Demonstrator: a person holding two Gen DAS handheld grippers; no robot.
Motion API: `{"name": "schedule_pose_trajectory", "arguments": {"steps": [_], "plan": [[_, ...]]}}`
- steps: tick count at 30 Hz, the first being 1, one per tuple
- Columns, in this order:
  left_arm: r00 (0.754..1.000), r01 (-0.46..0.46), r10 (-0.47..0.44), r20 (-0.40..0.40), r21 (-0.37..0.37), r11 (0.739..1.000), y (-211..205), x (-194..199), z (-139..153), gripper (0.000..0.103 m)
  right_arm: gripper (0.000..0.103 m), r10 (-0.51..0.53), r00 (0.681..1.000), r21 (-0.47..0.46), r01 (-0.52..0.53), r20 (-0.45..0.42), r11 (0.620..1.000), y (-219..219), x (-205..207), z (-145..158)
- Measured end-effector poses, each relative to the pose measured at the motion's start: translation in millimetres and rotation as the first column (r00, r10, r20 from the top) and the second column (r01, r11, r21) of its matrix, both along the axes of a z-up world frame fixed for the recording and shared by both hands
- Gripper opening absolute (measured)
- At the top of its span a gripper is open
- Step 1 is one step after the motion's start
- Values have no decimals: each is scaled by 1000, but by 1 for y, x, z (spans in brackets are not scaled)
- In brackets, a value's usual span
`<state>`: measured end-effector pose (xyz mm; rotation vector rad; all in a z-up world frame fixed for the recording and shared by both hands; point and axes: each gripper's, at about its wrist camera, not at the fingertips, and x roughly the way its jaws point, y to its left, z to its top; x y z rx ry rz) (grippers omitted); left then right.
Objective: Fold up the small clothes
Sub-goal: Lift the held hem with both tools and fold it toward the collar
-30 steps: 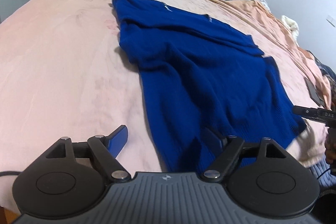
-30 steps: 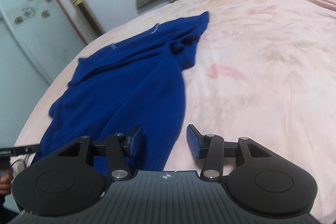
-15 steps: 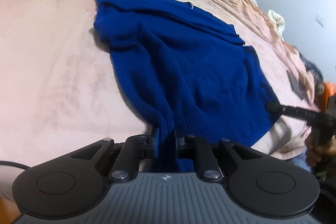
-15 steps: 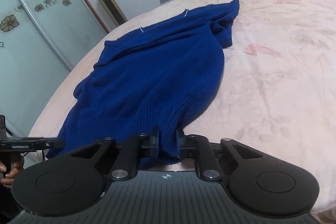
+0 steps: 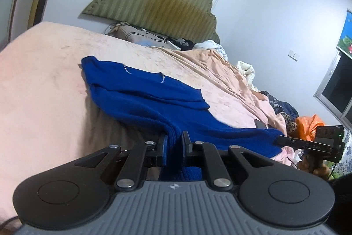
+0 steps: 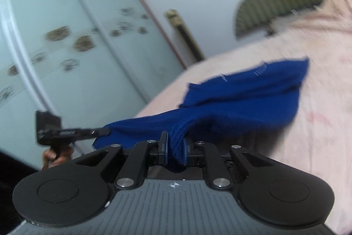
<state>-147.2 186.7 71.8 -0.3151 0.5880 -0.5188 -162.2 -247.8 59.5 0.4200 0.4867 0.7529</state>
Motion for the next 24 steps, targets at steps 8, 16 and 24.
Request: {"name": "schedule_pose_trajectory", "arguments": {"steps": [8,16,24], "plan": [[990,-30,33,-136,20,999,-7,31,-29,12,10,-16,999,56,18,-32,998,-16,8,-4],[989,11,-2,-146,59,998,-12,36,-34,12,46,-69,944,12,77,-324,997,-12,35,-59],[987,7,4,-163,62,998,-16,36,-40,12,17,13,905,-60,-42,-424,997,37,14,-97]]}}
